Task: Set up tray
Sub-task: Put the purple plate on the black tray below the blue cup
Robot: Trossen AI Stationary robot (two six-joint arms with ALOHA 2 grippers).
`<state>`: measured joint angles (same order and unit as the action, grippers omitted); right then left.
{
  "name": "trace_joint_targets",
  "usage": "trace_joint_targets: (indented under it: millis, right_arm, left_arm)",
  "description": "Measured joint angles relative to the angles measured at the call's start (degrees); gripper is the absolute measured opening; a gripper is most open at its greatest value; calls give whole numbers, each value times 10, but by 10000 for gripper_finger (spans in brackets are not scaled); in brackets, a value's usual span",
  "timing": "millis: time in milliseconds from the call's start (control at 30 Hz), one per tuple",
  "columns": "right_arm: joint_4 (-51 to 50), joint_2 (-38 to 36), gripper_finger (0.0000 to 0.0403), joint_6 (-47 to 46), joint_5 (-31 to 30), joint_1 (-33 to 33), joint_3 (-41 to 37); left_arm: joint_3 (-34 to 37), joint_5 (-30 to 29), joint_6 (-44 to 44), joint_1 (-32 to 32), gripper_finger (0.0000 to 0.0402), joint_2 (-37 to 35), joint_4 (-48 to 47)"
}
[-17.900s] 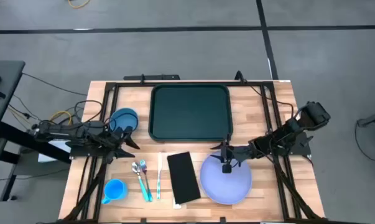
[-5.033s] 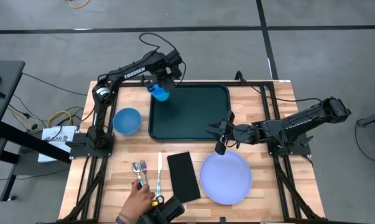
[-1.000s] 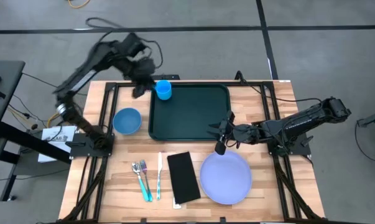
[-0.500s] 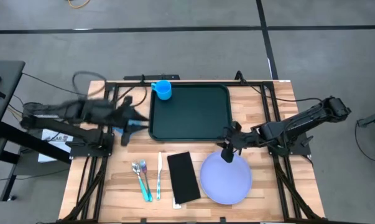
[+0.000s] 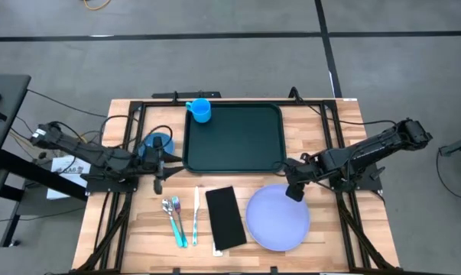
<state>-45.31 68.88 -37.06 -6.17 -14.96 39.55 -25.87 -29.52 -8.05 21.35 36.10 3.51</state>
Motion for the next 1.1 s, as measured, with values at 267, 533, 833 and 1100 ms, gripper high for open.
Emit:
trace_joint_targets:
  millis: [267, 533, 833, 1100]
  right_arm:
    - [-1, 0, 127, 41, 16, -15, 0]
    - [7, 1, 127, 33, 16, -34, -5]
    - [14, 1, 127, -22, 16, -48, -5]
    - [43, 29, 127, -62, 2, -72, -5]
  left_arm:
    - [0, -55, 11, 12, 118, 51, 4]
    - [0, -8, 61, 13, 118, 80, 0]
    - [0, -5, 42, 12, 118, 82, -2]
    - [0, 23, 38, 12, 118, 82, -2]
